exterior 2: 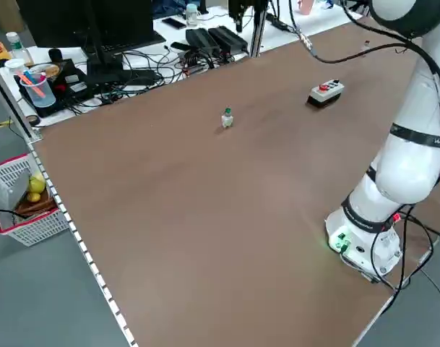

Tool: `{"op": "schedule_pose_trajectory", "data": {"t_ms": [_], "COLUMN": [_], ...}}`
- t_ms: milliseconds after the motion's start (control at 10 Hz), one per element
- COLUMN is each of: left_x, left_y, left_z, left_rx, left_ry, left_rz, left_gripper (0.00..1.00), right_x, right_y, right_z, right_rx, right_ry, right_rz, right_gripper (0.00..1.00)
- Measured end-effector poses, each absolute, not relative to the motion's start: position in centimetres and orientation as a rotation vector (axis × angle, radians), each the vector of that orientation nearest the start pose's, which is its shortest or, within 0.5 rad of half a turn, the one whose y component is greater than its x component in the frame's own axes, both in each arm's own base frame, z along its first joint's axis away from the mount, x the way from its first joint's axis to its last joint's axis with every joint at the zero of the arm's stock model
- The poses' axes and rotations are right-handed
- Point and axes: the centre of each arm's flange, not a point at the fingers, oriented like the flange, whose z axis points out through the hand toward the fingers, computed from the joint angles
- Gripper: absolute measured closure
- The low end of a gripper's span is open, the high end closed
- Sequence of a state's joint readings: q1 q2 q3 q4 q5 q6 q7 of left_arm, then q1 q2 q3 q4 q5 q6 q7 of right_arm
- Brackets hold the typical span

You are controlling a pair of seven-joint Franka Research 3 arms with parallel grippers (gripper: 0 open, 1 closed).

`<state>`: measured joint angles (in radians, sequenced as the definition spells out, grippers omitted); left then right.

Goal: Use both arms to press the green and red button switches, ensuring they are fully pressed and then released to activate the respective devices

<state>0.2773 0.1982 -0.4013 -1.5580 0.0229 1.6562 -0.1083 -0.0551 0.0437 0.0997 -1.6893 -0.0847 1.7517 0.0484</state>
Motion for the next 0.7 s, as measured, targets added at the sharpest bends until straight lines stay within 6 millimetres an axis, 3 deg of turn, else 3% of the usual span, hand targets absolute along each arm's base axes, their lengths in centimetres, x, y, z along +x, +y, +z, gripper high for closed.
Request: {"op": "schedule_pose_trajectory", "data": {"t_ms": [400, 700], "left_x": [60.9, 62.0], "left_y": [-4.6, -3.2], "left_z": [47.7, 44.0], "left_rx": [-3.175, -3.193], "left_ry": [0.004, -0.033], "left_rz": [0.155, 0.112], "left_gripper": [0.62, 0.78], "right_x": [61.9, 63.9], "right_y": [-2.4, -8.1], "right_z": [48.3, 42.9], "right_rx": [-3.238, -3.207], "right_ry": [-0.053, -0.132], "right_rz": [-0.039, -0.061], "right_gripper": [0.86, 0.86]}}
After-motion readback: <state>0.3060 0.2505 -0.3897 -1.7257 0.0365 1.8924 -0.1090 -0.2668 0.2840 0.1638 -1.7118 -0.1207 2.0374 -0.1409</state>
